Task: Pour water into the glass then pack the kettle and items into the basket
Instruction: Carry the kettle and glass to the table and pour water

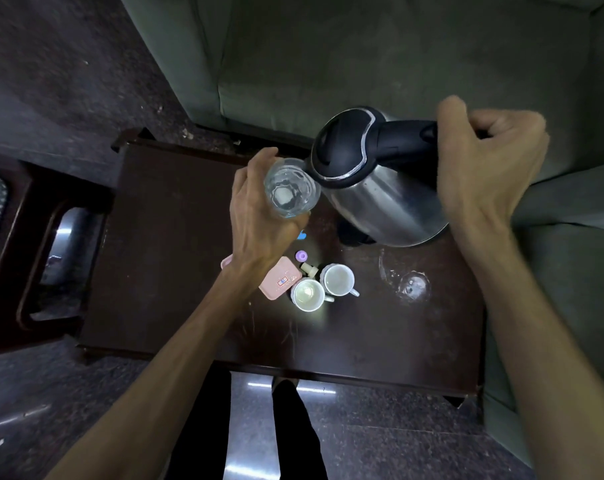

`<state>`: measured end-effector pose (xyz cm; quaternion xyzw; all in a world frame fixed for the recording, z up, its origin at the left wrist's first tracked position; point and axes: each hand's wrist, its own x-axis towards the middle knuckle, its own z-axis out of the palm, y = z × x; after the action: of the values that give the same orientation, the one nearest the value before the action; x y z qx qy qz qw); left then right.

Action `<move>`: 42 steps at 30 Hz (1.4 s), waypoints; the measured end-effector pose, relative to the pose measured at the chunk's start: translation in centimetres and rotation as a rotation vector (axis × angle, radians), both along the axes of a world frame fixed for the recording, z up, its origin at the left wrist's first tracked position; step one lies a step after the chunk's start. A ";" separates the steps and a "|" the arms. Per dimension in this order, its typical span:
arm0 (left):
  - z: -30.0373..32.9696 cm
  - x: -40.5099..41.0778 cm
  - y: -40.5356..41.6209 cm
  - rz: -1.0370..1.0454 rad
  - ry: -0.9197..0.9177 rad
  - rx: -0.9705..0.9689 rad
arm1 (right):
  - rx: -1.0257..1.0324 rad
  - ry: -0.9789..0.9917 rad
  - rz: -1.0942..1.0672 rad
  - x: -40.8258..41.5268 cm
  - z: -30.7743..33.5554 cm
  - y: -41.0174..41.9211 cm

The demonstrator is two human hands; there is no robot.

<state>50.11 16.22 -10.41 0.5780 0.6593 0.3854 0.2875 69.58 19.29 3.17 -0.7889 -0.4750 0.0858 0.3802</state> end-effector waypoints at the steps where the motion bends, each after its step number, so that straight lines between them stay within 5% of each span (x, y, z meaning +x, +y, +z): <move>1: 0.2 -0.1 0.2 0.005 0.001 0.012 | 0.008 0.073 -0.044 -0.3 -0.1 -0.2; 11: -5.4 -2.3 1.2 -0.030 0.068 -0.131 | 0.053 0.466 -0.370 -4.6 -3.7 -2.2; 28: -9.9 -5.2 -0.6 -0.073 0.129 -0.313 | -0.007 0.458 -0.297 -9.4 -6.9 -1.2; 34: -6.6 -9.9 -3.3 0.223 -0.147 -0.141 | -0.057 0.323 -0.170 -13.1 -5.5 -0.1; 42: -0.5 -13.6 -3.4 0.224 -0.440 -0.140 | 0.027 0.311 -0.069 -19.1 -2.2 1.0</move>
<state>36.49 12.80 -10.95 0.3822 0.6661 0.4846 0.4188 50.50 20.27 0.94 -0.7767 -0.3840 0.1874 0.4628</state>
